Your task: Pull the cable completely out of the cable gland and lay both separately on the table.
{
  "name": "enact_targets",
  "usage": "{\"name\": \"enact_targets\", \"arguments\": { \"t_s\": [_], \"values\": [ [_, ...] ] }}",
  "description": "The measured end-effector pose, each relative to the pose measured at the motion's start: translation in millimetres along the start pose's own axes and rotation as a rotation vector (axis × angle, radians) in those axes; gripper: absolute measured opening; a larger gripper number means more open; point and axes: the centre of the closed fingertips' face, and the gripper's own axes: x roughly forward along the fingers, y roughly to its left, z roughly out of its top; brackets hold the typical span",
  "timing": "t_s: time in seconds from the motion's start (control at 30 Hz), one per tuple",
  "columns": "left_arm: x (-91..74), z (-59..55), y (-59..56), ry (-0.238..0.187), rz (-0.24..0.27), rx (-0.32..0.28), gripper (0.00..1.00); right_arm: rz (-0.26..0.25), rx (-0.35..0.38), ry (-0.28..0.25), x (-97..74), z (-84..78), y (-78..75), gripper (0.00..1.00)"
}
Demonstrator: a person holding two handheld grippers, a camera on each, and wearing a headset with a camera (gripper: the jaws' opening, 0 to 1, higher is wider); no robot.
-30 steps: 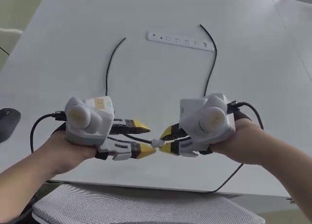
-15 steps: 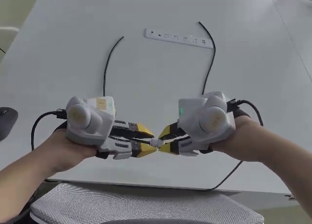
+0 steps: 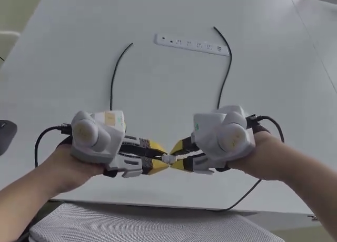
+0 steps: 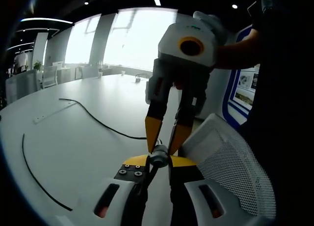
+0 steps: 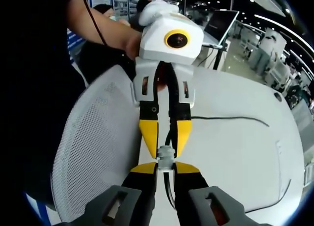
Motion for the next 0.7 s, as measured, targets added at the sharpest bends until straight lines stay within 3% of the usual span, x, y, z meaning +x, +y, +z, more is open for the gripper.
{"name": "enact_targets", "arguments": {
  "t_s": [0.27, 0.33, 0.43, 0.7],
  "values": [
    [-2.6, 5.2, -0.8, -0.005, -0.006, 0.011, 0.15, 0.011, 0.031, -0.050, -5.7, 3.8, -0.7, 0.08],
    [-3.0, 7.7, -0.2, -0.012, -0.004, 0.011, 0.15, 0.032, 0.109, -0.081, -8.5, 4.2, -0.5, 0.09],
    [-2.9, 9.4, -0.9, -0.009, -0.002, 0.011, 0.15, 0.033, 0.159, -0.117, -13.2, 3.0, -6.0, 0.11],
    [-3.4, 14.2, -0.9, -0.010, 0.000, 0.022, 0.15, 0.189, 0.477, -0.303, -25.4, 5.0, -2.2, 0.19]
  ]
}}
